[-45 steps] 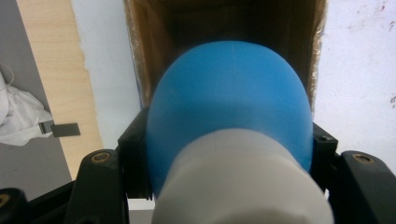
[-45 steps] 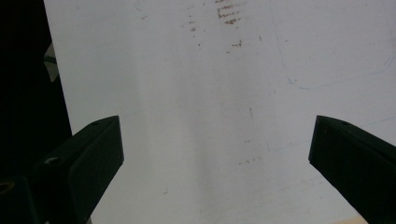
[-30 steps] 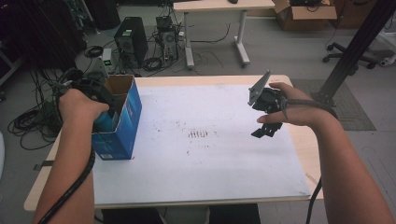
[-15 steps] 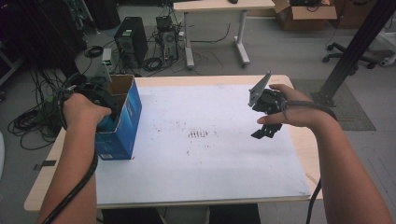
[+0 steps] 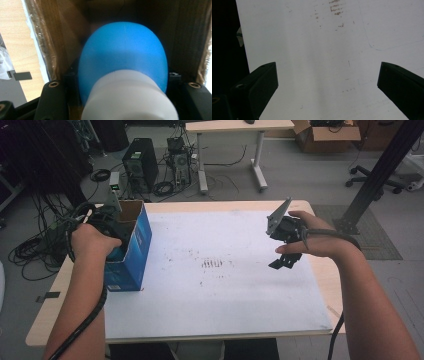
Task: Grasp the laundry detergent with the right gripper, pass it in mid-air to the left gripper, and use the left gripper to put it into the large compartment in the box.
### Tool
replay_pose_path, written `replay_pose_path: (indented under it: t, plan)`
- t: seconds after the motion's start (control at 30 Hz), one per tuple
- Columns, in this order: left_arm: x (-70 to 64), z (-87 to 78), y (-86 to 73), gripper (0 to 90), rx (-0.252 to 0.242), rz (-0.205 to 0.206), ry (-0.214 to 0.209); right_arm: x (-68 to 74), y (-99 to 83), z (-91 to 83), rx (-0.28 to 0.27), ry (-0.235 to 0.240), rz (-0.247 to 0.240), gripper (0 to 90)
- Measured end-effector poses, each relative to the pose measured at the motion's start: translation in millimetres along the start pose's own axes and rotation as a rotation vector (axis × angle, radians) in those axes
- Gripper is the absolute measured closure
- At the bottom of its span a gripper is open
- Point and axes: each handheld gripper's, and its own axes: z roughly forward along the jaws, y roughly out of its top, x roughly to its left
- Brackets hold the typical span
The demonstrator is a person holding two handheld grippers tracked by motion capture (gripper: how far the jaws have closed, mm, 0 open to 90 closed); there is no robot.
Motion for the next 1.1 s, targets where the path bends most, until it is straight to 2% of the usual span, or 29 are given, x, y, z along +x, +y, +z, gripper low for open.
replay_pose_path:
  t: [0.77, 1.1]
  plan:
    - [-5.7, 3.5, 2.2, 37.4, -0.009, 0.016, 0.019, -0.9, -2.7, 1.5, 0.002, 0.003, 0.010, 3.1]
    - [-6.7, 1.1, 2.5, 32.2, -0.007, -0.002, 0.029, -0.6, -6.3, 2.4, -0.003, -0.002, 0.021, 3.1]
